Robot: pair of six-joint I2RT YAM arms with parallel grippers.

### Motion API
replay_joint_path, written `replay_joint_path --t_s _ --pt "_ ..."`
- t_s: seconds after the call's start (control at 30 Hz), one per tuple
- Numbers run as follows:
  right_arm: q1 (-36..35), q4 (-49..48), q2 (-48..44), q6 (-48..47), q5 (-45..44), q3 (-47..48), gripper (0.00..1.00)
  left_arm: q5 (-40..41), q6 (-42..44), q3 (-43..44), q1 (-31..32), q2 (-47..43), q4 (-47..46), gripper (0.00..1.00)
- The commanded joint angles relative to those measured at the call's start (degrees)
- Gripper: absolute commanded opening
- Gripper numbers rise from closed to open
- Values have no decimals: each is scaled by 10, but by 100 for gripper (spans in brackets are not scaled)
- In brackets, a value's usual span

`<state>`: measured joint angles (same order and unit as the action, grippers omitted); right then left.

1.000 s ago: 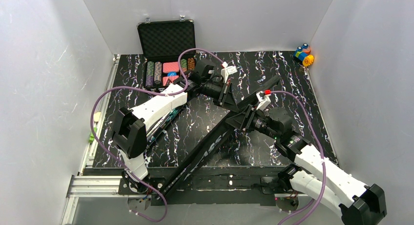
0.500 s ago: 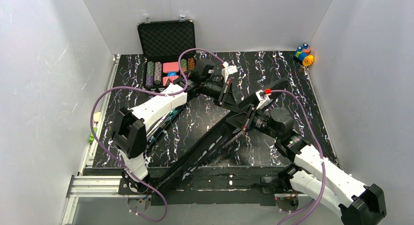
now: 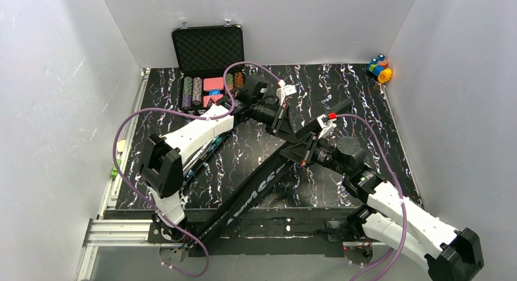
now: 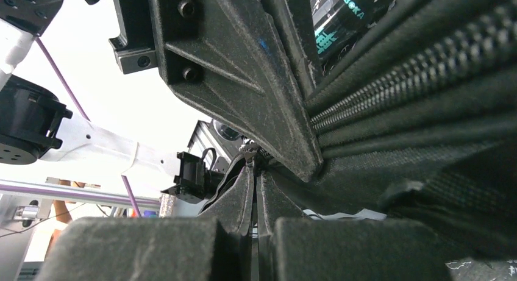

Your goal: Pack up the badminton gear

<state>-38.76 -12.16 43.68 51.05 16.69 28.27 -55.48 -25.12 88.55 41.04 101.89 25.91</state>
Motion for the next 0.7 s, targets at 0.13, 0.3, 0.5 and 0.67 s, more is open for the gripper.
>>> replay_joint_path --t_s 0.13,0.3,0.5,0.67 --pt "-90 -11 45 -1 43 42 1 31 26 84 2 15 17 0" --pt "-123 20 76 -14 61 69 1 48 27 150 -4 64 36 0" --pt "-145 39 119 -21 69 100 1 68 24 197 -4 91 44 0" --pt "-161 63 168 -35 100 139 1 95 26 265 -9 120 61 0"
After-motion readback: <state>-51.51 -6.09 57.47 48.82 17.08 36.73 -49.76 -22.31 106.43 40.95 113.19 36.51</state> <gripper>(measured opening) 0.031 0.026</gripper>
